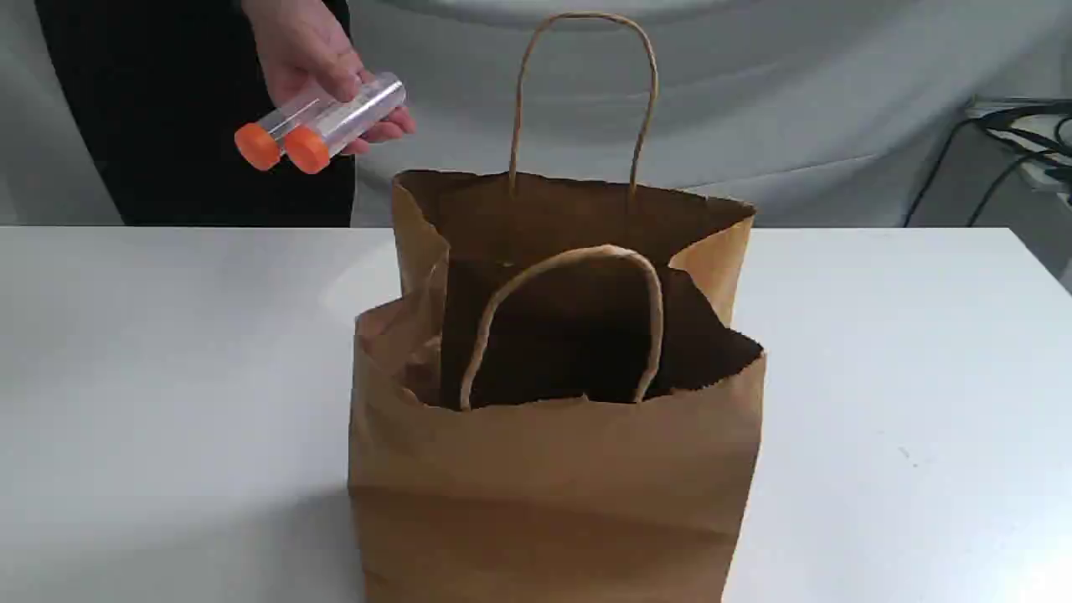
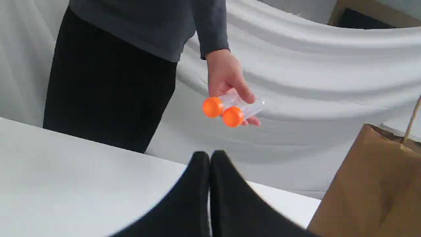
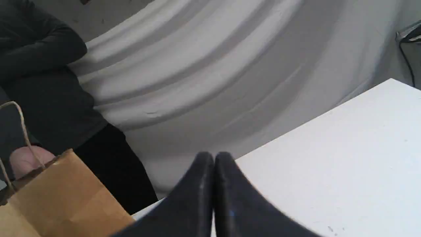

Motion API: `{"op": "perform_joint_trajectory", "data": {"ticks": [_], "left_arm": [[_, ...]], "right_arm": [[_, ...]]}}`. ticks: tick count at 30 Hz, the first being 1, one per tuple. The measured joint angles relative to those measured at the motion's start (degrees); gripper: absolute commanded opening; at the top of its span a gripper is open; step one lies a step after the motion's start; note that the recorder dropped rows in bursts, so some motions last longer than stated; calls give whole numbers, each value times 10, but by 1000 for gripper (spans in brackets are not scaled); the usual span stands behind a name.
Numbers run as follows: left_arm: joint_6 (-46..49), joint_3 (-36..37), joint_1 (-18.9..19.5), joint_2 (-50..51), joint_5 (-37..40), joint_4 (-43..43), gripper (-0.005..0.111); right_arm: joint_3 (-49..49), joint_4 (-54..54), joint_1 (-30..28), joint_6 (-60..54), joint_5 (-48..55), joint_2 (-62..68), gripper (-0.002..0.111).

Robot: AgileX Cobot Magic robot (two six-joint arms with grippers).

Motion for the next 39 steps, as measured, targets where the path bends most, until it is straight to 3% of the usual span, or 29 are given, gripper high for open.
{"op": "perform_joint_trajectory", "data": {"ticks": [39], "left_arm": [[0,0,0,0,-18,0,0]], "right_arm": [[0,0,0,2,-17,0,0]]}}
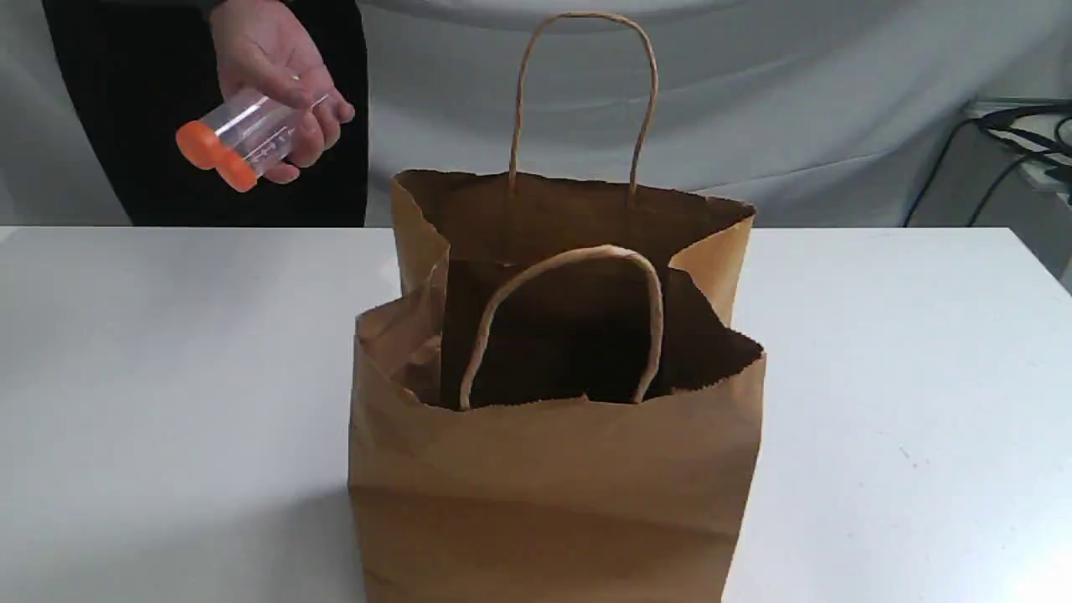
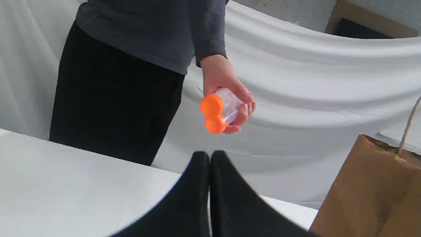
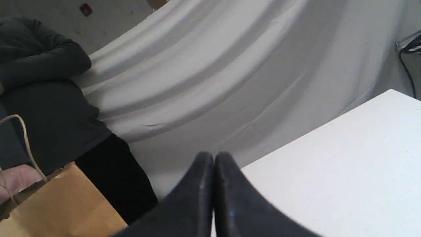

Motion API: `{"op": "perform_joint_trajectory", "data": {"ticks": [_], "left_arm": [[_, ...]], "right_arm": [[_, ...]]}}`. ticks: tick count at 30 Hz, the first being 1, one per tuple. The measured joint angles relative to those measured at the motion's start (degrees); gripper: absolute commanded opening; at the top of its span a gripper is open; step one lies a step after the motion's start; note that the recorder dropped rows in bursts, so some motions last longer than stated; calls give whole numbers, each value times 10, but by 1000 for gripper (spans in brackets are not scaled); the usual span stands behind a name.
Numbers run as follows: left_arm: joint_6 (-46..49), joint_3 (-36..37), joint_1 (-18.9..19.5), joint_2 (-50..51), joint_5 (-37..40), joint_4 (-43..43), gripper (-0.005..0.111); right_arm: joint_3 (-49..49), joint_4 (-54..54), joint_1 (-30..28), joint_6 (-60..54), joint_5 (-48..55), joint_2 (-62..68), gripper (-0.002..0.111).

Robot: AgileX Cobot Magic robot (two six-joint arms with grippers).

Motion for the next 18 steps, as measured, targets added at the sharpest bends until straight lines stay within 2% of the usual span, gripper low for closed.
{"op": "perform_joint_trajectory", "data": {"ticks": [10,18], "left_arm": [[-6,0,0,0,0,0,0],[-14,0,0,0,0,0,0]], "right_arm": [[-3,14,0,-4,7,0,0],[-116,-6,0,-101,101,-1,0]]}}
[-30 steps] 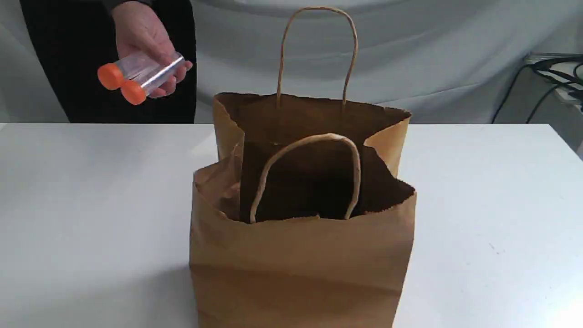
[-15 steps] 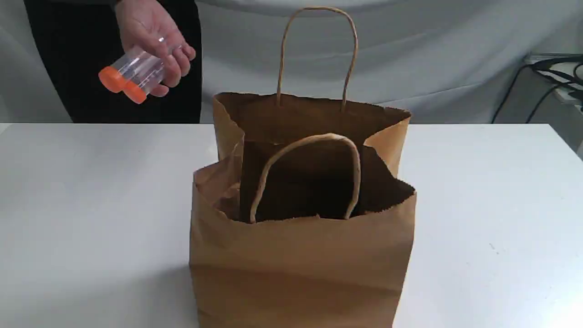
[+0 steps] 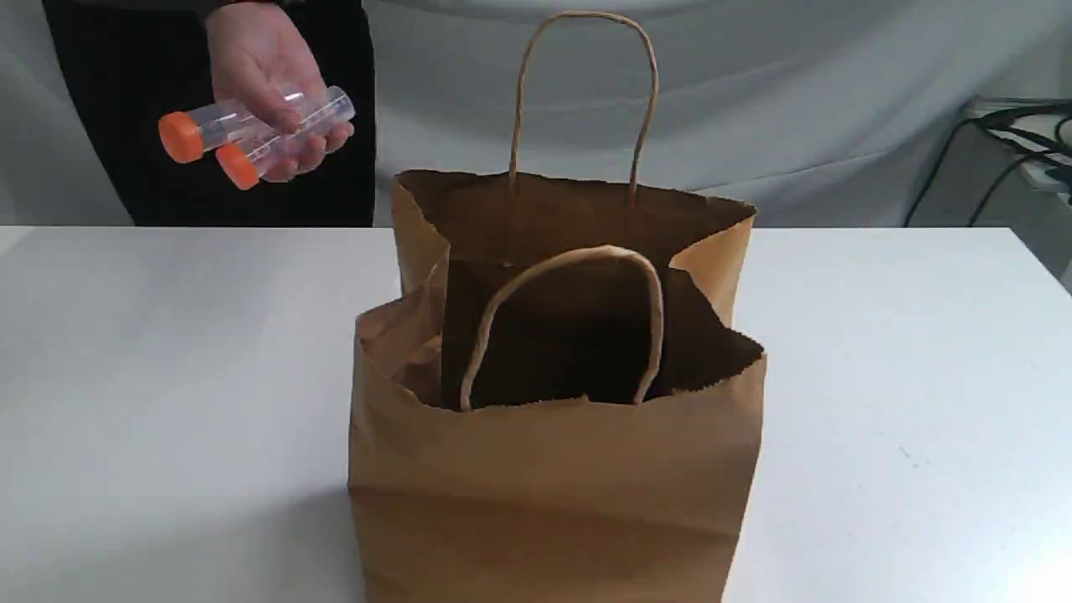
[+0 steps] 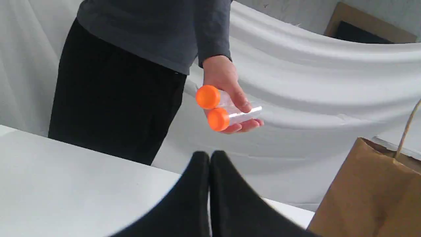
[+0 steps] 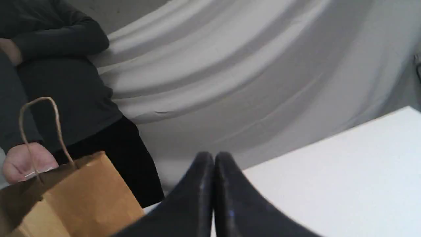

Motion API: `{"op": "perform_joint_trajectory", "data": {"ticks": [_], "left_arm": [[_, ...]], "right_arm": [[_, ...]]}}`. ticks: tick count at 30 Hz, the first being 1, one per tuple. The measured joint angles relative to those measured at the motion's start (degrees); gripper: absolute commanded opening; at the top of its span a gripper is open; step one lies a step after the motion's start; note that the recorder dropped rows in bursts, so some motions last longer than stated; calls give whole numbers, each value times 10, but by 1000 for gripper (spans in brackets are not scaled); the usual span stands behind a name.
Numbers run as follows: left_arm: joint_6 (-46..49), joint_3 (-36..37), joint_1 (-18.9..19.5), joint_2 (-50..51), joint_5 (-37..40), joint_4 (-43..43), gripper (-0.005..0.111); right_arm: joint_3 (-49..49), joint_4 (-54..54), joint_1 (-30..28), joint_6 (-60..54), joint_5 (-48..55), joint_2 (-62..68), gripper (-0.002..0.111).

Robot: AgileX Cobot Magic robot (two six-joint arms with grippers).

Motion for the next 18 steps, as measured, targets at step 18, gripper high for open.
{"op": "perform_joint_trajectory", "data": {"ticks": [18], "left_arm": [[0,0,0,0,0,0,0]], "right_arm": [[-357,301,0,-522,489,365,0]]}}
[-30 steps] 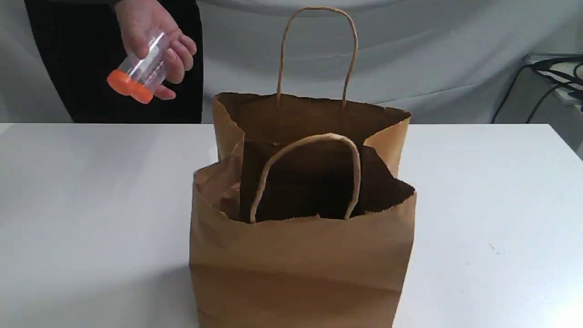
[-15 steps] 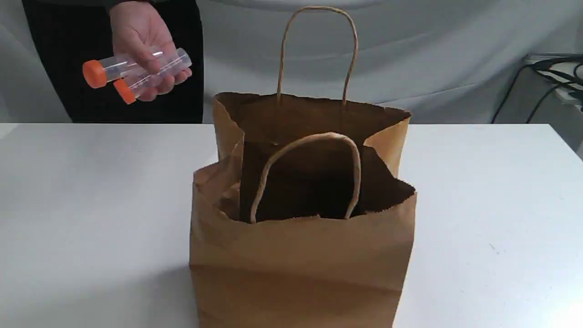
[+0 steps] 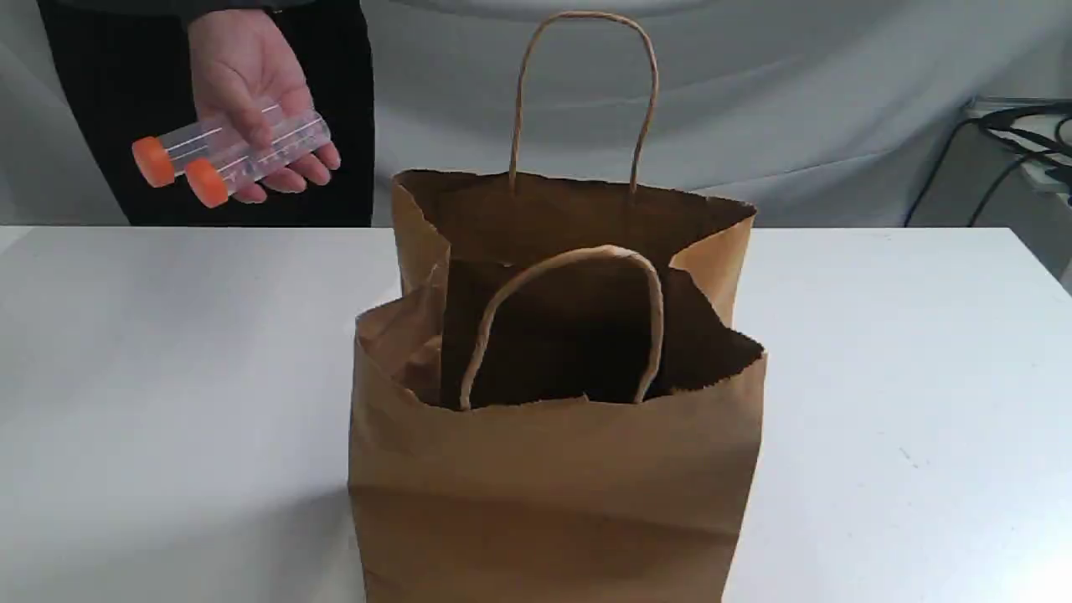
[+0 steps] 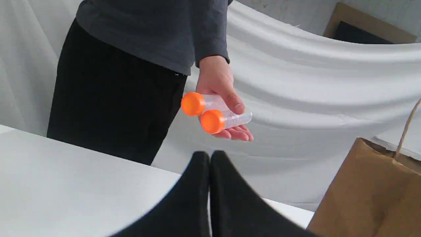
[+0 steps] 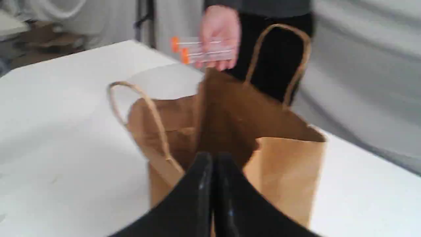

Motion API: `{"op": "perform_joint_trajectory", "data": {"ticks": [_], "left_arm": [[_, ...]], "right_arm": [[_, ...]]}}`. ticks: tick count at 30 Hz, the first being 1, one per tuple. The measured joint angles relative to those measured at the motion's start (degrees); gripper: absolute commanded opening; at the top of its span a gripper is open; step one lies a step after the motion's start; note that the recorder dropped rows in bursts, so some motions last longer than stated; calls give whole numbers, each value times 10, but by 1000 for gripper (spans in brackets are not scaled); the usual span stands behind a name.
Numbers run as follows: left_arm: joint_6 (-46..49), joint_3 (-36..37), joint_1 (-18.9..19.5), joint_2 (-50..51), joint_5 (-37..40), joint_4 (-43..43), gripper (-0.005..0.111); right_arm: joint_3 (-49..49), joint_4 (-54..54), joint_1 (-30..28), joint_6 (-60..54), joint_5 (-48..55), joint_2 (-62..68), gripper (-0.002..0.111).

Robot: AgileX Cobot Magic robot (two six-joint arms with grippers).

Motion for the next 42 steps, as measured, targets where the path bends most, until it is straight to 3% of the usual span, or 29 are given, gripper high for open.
{"op": "perform_joint_trajectory", "data": {"ticks": [5,11,14,20,26,35,38,42], "left_arm": [[0,0,0,0,0,0,0],[0,0,0,0,0,0,0],[0,0,0,0,0,0,0],[0,0,0,0,0,0,0],[0,0,0,0,0,0,0],[0,0,0,0,0,0,0],[0,0,0,0,0,0,0],[0,0,0,0,0,0,0]], "right_arm": [[-53,16,0,-7,74,86,6],[-70,69,0,-10,105,149,49],[-70,70,16,-29,106,170,57],[-70,64,104,-91,37,198,56],[-70,-9,207,-99,-64,236,56],[-70,-26,260,-99,-162,271,54],[-70,-26,260,-99,-164,279,40],[-70,-26,260,-97,-156,283,2]]}}
